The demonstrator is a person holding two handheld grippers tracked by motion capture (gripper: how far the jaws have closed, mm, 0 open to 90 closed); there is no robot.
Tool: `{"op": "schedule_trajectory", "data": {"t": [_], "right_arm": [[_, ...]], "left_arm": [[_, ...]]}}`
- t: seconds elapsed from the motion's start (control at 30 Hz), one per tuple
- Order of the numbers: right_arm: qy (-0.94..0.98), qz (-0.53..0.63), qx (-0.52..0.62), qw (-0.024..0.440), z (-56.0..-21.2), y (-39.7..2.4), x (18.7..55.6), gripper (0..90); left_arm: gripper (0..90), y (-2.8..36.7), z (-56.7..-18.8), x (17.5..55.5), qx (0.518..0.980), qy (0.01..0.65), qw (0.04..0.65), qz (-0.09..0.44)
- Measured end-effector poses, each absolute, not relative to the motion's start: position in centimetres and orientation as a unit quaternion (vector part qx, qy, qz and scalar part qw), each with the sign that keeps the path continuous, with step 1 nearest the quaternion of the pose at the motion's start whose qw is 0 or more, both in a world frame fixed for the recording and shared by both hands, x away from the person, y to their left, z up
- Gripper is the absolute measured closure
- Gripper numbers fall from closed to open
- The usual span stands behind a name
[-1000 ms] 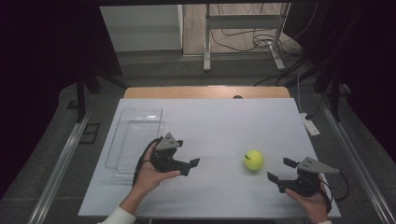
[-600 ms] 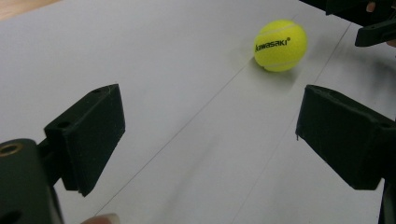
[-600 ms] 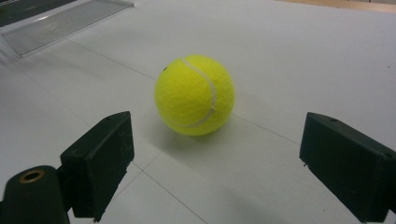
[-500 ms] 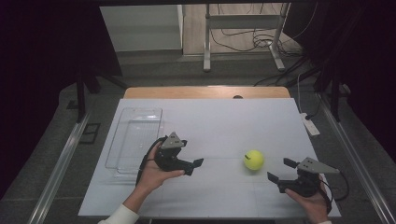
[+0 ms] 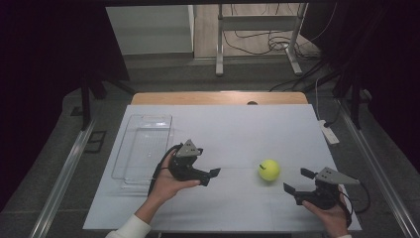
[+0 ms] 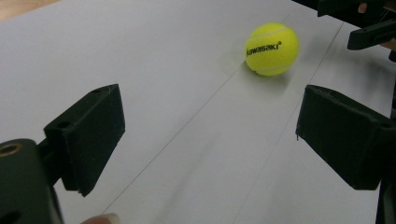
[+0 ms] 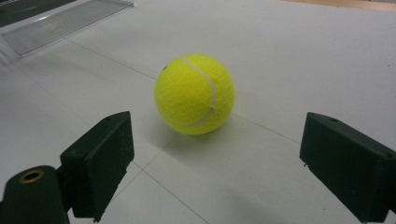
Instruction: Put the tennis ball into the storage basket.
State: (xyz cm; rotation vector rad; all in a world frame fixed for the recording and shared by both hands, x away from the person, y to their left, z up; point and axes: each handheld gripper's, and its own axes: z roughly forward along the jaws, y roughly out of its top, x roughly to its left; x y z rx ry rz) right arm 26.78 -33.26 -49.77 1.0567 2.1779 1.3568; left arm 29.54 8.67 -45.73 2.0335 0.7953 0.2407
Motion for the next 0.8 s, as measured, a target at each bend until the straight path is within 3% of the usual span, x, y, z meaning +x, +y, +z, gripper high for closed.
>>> {"op": "schedule_trajectory", "data": {"t": [0.8], "right_arm": [[0.771,0.481,0.375,0.182,-49.8,-33.3,26.7,10.1]], "left_arm": [[8.8,6.3,-45.5,30.3,0.834,0.303,0.453,0.087]]}}
